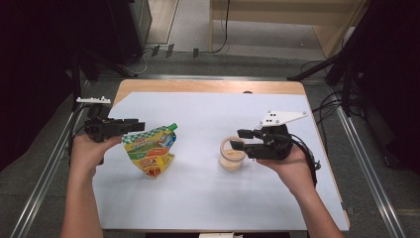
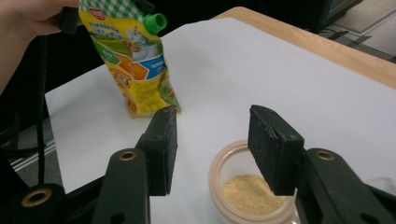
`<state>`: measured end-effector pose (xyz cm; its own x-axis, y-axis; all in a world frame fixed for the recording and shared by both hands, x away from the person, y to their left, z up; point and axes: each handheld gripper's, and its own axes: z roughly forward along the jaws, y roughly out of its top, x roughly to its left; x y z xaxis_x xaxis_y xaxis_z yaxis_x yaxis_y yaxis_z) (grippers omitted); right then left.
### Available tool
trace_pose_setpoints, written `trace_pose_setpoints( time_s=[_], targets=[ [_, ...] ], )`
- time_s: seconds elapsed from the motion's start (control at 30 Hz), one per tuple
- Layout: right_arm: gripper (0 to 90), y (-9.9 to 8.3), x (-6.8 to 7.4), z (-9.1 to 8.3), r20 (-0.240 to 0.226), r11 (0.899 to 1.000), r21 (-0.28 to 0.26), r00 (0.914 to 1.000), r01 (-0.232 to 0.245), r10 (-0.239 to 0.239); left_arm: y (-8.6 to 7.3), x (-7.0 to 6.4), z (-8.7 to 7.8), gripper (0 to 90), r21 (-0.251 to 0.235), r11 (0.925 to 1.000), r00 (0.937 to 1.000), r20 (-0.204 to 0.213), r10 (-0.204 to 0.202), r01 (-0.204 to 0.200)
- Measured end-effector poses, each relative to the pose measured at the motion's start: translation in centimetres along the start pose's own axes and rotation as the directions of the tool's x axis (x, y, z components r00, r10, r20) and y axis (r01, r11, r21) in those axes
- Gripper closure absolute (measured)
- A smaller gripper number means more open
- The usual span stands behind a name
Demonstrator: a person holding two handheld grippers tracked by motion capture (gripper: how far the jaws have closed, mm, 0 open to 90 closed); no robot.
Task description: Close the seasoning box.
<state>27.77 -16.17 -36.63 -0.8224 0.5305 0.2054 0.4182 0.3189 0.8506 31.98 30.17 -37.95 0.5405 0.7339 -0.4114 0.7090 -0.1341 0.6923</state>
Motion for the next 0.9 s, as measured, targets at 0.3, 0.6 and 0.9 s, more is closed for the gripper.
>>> trace_pose_setpoints(
  time_s=[0.3,0.6,0.9],
  targets=[
    [59.7,0.2,-1.9,-2.8,0.057,0.998,-0.045,0.9976,-0.037,0.039,-0.2,0.0,0.4,51.7,0.011,0.9999,1.0000,0.000,-0.001,0.001],
    [81.3,-0.4,-4.1,-4.9,0.151,0.993,-0.075,0.9838,-0.085,0.096,-0.2,0.0,0.4,51.5,0.013,0.9999,1.0000,-0.002,-0.001,0.001],
    [90.0,-2.5,-6.9,-5.2,0.233,0.983,-0.057,0.9547,-0.177,0.185,-0.1,0.0,0.4,51.2,0.005,1.0000,1.0000,0.005,-0.001,0.001]
  ],
)
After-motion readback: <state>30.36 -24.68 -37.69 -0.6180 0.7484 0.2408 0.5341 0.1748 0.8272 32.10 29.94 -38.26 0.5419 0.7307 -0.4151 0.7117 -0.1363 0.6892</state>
